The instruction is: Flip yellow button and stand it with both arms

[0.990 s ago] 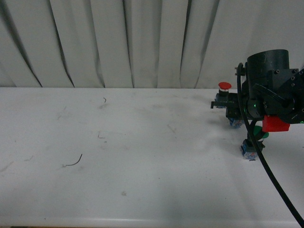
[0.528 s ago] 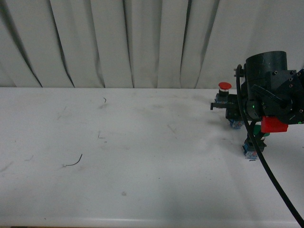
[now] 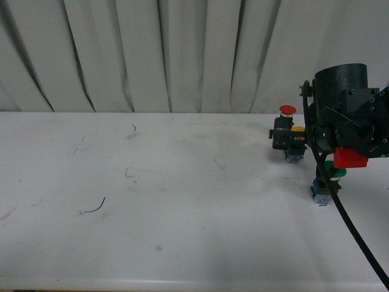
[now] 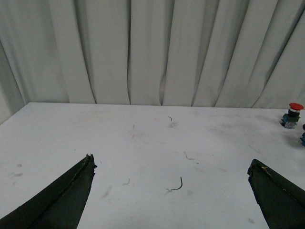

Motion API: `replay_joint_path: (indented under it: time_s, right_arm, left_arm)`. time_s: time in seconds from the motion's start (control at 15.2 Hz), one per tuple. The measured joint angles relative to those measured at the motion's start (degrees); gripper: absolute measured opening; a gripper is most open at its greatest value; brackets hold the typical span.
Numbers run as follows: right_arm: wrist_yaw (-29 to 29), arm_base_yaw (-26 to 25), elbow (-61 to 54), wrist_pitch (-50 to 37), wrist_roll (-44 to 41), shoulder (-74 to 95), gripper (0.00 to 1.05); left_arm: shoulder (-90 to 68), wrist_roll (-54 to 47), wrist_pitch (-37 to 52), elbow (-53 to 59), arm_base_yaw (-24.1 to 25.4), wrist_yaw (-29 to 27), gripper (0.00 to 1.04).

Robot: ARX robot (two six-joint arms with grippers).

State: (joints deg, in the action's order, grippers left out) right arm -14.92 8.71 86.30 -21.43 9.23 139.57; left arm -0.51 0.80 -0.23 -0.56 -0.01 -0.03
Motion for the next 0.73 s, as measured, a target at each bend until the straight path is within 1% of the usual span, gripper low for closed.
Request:
replay_joint_path:
  time_s: [0.07,0.46,0.66,0.73]
  right_arm:
    - [0.2,0.0,0.02,0.02,0.04,0.0,0.99]
    - [2.36,-0.52,-1.51,-1.7,0.85,-3.43,0.98]
    - [4.52,-0.52,-8.7,-6.71,3.23,-13.6,0.98]
    - [5.44,-0.5,-12.85,-9.25,4.04,-18.43,0.98]
  left_arm:
    - [0.0,0.0,0.0,0.0,0.0,0.0,0.98]
    - [0.0,0.0,0.0,0.0,0.0,0.0,0.98]
    - [0.0,0.0,0.0,0.0,0.0,0.0,0.98]
    - [0.0,0.0,0.0,0.0,0.0,0.0,0.98]
